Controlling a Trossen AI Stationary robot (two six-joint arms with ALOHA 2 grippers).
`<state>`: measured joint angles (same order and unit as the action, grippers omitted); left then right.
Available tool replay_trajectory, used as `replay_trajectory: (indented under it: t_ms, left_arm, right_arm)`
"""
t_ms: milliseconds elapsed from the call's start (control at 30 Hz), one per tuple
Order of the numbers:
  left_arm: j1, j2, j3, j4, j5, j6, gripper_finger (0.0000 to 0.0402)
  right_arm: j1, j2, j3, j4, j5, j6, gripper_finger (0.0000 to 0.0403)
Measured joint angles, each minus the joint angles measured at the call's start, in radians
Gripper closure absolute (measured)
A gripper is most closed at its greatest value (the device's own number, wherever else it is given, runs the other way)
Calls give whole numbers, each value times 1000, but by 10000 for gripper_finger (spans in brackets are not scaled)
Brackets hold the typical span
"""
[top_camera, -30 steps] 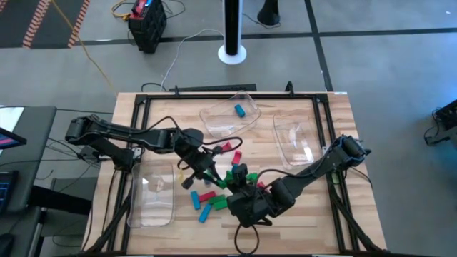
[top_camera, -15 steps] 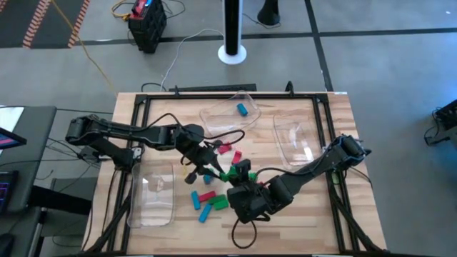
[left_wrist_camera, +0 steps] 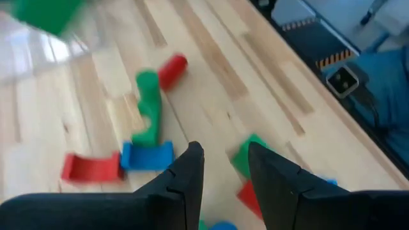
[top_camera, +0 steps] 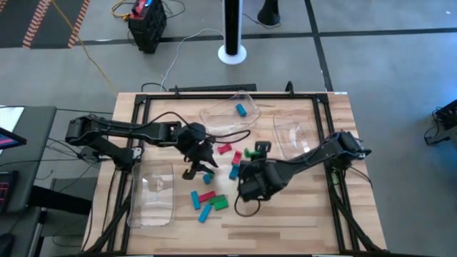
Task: Sort blocks by size
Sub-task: Put the left green arch block into the right transparent bin
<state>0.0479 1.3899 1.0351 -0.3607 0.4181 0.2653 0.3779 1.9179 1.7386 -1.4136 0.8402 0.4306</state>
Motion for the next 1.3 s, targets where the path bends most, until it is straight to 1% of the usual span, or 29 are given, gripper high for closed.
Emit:
replay_trajectory:
  t_ms: [167, 367, 500, 567, 633, 767, 967, 1100, 1200, 1300]
  left_arm:
    - [-9, 0, 0, -77, -5, 2, 283]
    - [-29, -33, 0, -135, -8, -3, 283]
    - [-32, -88, 0, -161, -14, -18, 283]
    - [-32, -120, 0, -169, -27, -22, 283]
    - [-32, -159, 0, -184, -39, -23, 283]
    - [-32, -225, 0, -190, -40, -25, 283]
    - [-48, -304, 0, -198, -42, -30, 283]
    - [-60, -348, 0, -215, -41, -32, 283]
    - [-62, -377, -5, -225, -41, -36, 283]
    - [-63, -406, -26, -221, -50, -43, 283]
  right_arm:
    - [-65, -1, 0, -154, -3, 118, 354]
    - [-156, -38, -11, -159, -28, 169, 353]
    - [-217, -68, -11, -157, -36, 175, 353]
    - [-255, -84, -11, -157, -61, 172, 353]
    - [-292, -99, -11, -155, -83, 158, 352]
    - [-362, -121, -11, -139, -83, 111, 352]
    - [-473, -173, -11, -137, -85, 54, 352]
    - [-552, -223, -11, -100, -101, -10, 352]
    - [-613, -271, -24, -29, -138, -71, 352]
    - [-683, -339, -92, 110, -251, -139, 352]
